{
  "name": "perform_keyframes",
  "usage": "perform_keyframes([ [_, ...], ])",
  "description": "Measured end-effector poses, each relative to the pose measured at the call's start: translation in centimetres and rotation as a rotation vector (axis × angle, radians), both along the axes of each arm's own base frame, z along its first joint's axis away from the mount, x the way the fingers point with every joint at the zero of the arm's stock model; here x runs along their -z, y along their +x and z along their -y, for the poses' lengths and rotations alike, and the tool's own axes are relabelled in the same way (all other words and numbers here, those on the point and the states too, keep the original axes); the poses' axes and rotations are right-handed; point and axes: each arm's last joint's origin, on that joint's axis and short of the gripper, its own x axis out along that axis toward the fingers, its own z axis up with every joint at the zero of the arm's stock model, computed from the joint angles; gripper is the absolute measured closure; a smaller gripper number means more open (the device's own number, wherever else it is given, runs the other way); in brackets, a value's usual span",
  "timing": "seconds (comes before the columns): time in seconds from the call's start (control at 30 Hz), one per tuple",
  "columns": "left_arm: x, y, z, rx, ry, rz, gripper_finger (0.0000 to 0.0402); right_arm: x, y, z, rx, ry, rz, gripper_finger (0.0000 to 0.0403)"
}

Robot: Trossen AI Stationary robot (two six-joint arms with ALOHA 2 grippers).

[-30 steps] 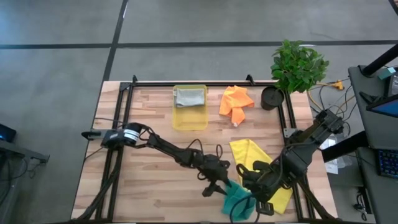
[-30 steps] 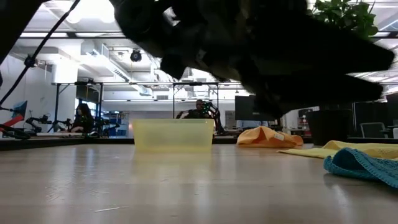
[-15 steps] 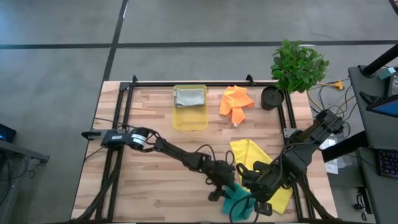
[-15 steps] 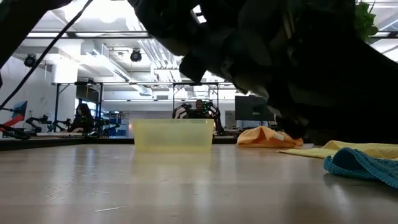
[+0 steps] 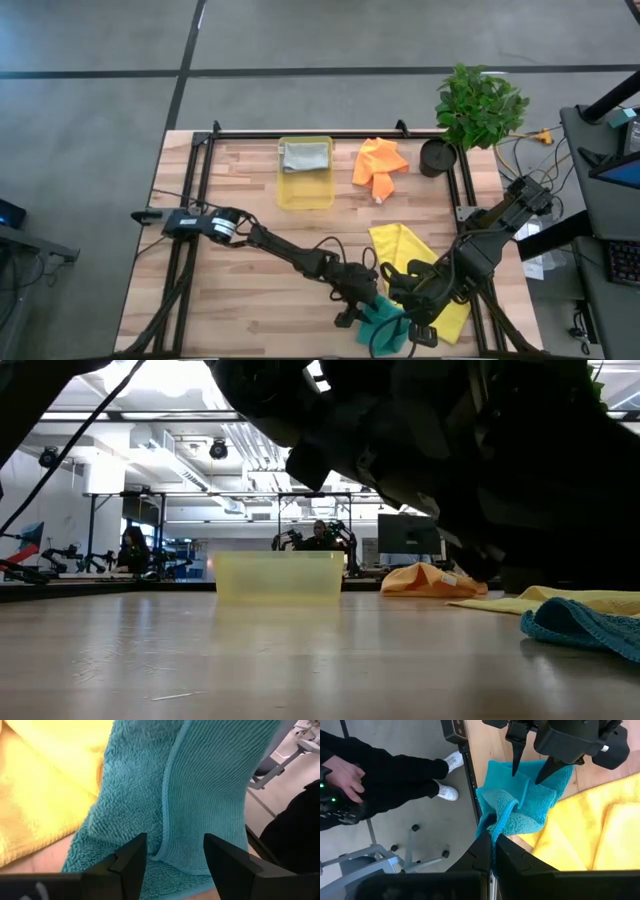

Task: Fold microfiber towels
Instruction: Fold the light blue microfiber cloth

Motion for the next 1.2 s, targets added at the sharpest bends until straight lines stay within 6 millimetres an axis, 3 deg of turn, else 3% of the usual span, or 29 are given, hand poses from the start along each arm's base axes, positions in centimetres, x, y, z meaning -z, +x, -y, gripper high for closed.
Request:
perform_keyframes([
  [0.4,-0.7,0.3,0.3,-0.038,-0.018,0.006,0.0222,0.0,0.0,0.0,0.000,0.006,0.006,0.0394],
  [0.73,-0.6,0.0,1.2,-0.066,0.013,0.008,0.0278,-0.1,0.1,-0.1,0.010,0.019,0.013,0.0394],
  [1.2,-0.2,-0.2,1.9,-0.090,0.018,-0.020,0.0280,-0.2,0.2,-0.2,0.016,0.031,0.022,0.0394],
])
